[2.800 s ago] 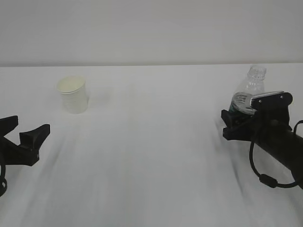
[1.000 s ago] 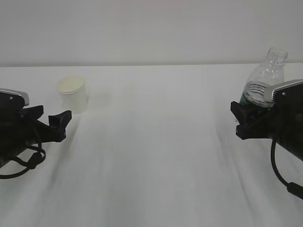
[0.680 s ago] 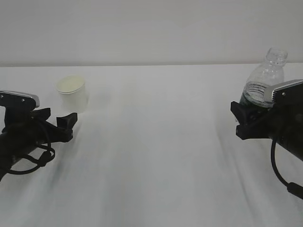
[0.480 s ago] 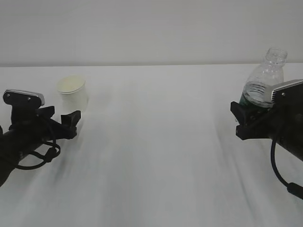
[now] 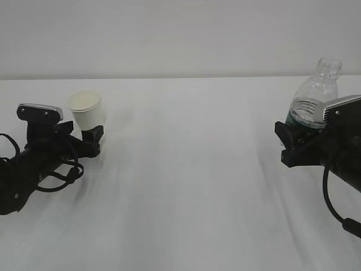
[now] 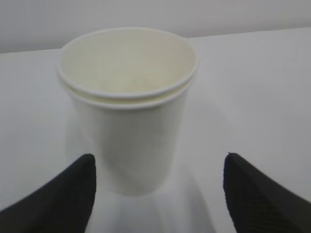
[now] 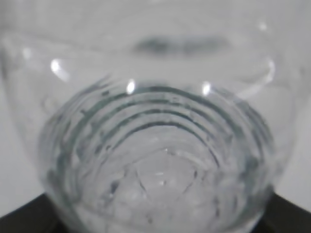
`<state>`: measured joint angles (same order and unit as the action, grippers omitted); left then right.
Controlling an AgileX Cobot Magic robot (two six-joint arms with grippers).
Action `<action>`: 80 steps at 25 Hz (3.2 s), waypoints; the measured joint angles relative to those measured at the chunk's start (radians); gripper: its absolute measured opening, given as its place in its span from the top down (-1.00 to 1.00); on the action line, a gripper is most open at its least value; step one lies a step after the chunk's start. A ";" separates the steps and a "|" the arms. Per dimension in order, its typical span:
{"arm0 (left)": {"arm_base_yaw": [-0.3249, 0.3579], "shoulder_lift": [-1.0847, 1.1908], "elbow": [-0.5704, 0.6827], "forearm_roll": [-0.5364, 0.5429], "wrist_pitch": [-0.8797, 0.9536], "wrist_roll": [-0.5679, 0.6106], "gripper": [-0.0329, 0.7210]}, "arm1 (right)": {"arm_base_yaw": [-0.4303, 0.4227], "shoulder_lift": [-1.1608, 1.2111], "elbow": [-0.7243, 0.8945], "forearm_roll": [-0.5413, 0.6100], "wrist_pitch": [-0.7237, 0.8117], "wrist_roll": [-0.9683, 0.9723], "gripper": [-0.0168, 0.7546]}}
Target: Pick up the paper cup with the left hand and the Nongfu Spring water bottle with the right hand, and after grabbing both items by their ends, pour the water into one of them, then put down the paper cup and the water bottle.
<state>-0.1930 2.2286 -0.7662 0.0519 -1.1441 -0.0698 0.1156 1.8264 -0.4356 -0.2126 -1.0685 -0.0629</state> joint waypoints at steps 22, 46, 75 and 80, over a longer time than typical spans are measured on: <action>0.000 0.085 -0.167 -0.019 0.083 -0.018 -0.64 | 0.000 0.000 0.000 0.000 0.001 -0.003 -0.26; 0.000 0.173 -0.339 -0.032 0.145 -0.018 -0.64 | 0.000 0.000 0.000 -0.023 0.005 -0.005 -0.26; 0.013 0.121 -0.307 0.039 0.172 -0.018 -0.35 | 0.000 0.000 0.000 -0.023 0.005 -0.007 -0.26; 0.029 0.046 -0.197 0.083 0.124 -0.022 -0.35 | 0.000 0.000 0.000 -0.024 0.005 -0.008 -0.26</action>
<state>-0.1636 2.2744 -0.9634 0.1353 -1.0197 -0.0922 0.1156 1.8264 -0.4356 -0.2365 -1.0630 -0.0708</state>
